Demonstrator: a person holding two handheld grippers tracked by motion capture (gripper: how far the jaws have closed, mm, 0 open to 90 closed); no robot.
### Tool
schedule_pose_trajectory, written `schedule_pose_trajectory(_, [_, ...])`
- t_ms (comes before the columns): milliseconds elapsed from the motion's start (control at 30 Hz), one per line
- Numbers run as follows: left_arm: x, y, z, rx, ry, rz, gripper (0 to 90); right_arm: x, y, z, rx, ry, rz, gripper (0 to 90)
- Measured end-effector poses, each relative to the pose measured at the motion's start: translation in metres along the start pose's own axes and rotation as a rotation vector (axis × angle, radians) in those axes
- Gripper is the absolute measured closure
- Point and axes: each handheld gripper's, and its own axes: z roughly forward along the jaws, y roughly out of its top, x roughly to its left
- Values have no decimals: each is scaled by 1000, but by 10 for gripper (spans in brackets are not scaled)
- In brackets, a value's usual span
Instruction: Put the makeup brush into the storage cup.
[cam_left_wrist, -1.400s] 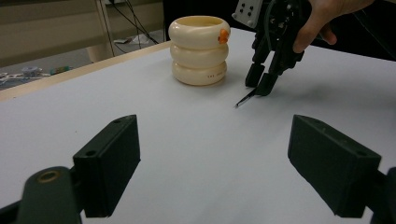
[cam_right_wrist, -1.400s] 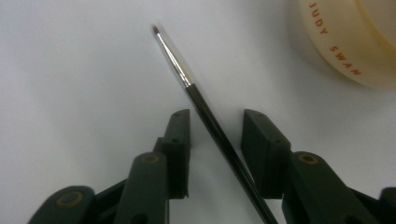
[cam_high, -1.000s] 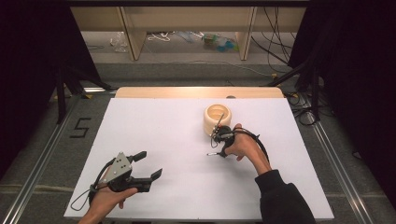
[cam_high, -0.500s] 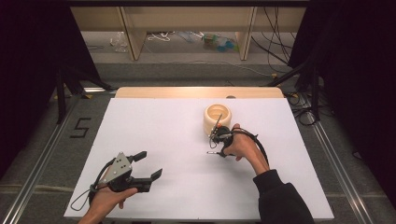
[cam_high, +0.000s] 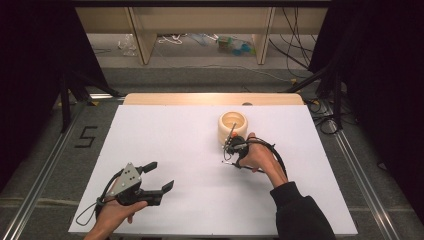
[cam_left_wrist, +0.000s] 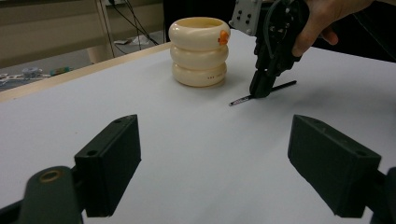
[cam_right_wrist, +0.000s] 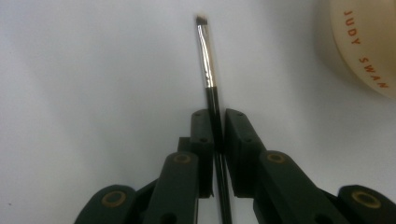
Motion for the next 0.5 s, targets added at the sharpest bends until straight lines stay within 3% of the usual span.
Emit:
schedule_pose_trajectory(167, [-1, 0, 0, -1, 0, -12, 171, 1, 1, 0, 0, -8, -15, 840])
schedule_pose_trajectory(200, [0, 0, 0, 7, 5, 3, 171, 1, 1, 0, 1, -6, -17, 843])
schedule_pose_trajectory(500, [1, 1, 0, 4, 3, 5, 171, 1, 1, 1, 6, -7, -28, 852])
